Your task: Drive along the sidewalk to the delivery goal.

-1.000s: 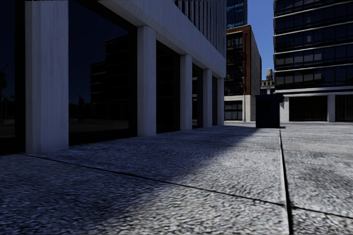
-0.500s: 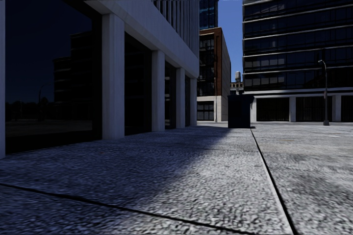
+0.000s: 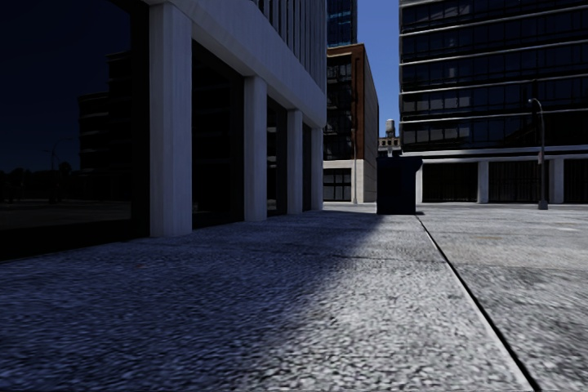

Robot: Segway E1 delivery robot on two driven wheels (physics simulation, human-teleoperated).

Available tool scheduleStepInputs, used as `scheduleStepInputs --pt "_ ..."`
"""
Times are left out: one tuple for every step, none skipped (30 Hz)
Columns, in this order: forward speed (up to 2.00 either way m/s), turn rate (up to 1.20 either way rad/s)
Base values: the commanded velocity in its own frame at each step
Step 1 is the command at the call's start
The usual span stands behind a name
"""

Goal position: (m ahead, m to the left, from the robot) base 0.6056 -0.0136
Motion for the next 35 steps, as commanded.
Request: scheduleStepInputs --pt "1.2 0.0" --pt "1.19 0.0" --pt "1.13 0.0" --pt "1.13 0.0" --pt "0.78 0.0" --pt "0.0 0.0" --pt "0.0 0.0" --pt "0.0 0.0" --pt "0.0 0.0" --pt "0.0 0.0" --pt "0.0 0.0" --pt "0.0 0.0" --pt "0.0 0.0" --pt "0.0 0.0" --pt "0.0 0.0" --pt "0.0 0.0" --pt "0.0 0.0" --pt "0.0 0.0" --pt "0.0 0.0" --pt "0.0 0.0" --pt "0.0 0.0" --pt "0.0 0.0" --pt "0.0 0.0" --pt "0.0 0.0" --pt "0.0 0.0" --pt "0.0 0.0" --pt "0.0 0.0" --pt "0.0 0.0" --pt "0.0 0.0" --pt "0.0 0.0" --pt "0.0 0.0" --pt "0.0 0.0" --pt "0.0 0.0" --pt "0.0 0.0" --pt "0.0 0.0"
